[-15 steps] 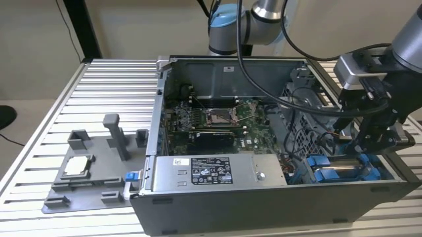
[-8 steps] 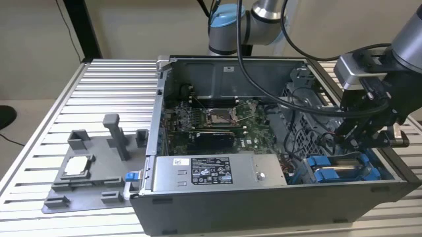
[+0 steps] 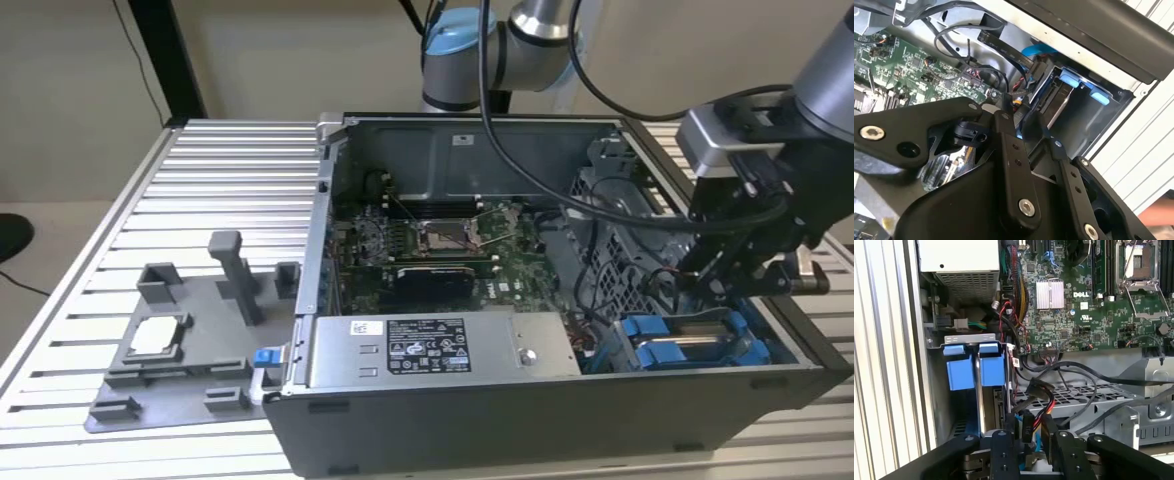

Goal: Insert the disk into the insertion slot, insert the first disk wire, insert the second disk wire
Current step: 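Insert the first disk wire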

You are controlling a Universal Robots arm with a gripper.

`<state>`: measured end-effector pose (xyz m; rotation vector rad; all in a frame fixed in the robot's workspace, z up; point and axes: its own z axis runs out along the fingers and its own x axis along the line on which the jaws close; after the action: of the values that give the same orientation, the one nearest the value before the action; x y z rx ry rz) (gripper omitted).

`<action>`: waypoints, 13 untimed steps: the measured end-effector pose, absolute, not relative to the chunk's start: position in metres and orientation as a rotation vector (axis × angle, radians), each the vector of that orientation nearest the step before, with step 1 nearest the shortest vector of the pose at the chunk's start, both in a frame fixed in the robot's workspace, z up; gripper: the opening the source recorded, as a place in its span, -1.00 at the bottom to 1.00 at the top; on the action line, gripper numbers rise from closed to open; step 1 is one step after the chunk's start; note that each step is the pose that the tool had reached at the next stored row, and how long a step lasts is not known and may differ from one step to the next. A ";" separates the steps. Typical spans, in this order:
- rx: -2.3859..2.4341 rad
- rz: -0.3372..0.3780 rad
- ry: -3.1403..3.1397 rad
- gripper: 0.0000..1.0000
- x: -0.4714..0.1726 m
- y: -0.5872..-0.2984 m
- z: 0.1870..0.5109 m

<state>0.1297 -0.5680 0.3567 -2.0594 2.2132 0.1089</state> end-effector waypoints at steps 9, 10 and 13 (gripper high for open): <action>-2.058 0.111 2.212 -1.00 0.130 -0.566 0.357; -2.058 0.111 2.212 -1.00 0.130 -0.566 0.357; -2.059 0.111 2.213 -1.00 0.130 -0.566 0.357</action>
<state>0.1297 -0.5662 0.3572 -2.0587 2.2126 0.1112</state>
